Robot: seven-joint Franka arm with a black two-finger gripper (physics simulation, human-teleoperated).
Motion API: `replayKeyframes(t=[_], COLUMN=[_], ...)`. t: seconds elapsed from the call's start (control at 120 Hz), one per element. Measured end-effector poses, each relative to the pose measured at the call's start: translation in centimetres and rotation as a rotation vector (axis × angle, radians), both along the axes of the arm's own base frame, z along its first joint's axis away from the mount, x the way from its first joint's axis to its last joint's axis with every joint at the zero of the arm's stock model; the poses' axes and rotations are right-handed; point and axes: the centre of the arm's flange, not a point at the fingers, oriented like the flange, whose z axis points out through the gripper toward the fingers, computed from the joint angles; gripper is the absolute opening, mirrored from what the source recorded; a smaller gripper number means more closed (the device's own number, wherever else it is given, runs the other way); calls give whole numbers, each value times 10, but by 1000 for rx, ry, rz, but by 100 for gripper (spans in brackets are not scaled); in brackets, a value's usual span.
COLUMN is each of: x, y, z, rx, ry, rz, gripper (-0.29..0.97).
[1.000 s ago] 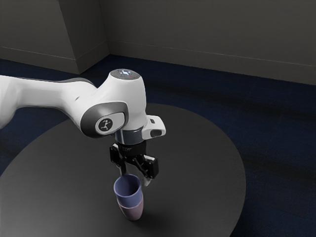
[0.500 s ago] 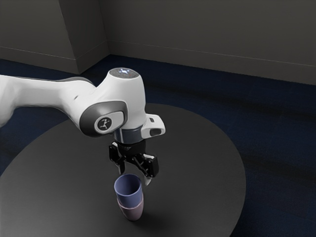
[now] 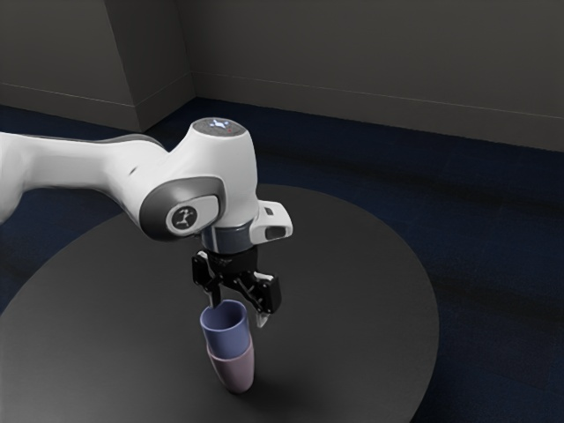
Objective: Place the left cup onto the right cup
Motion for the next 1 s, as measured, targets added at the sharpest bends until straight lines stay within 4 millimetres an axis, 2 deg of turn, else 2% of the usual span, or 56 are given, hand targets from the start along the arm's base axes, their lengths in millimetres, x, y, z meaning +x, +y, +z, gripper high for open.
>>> replayKeyframes(t=[0.392,0.517,0.575,0.717,0.808,0.942,1.0], x=[1,3,6,30,40,49,59], y=[1,1,3,23,36,32,28], z=[0,12,29,101,138,201,229], rx=[1,-6,-8,-28,-28,-28,-28], ry=[1,-23,-53,-137,-151,-168,-178], rz=[2,-1,-3,27,30,-37,-74], gripper=[67,67,67,67,67,67,67])
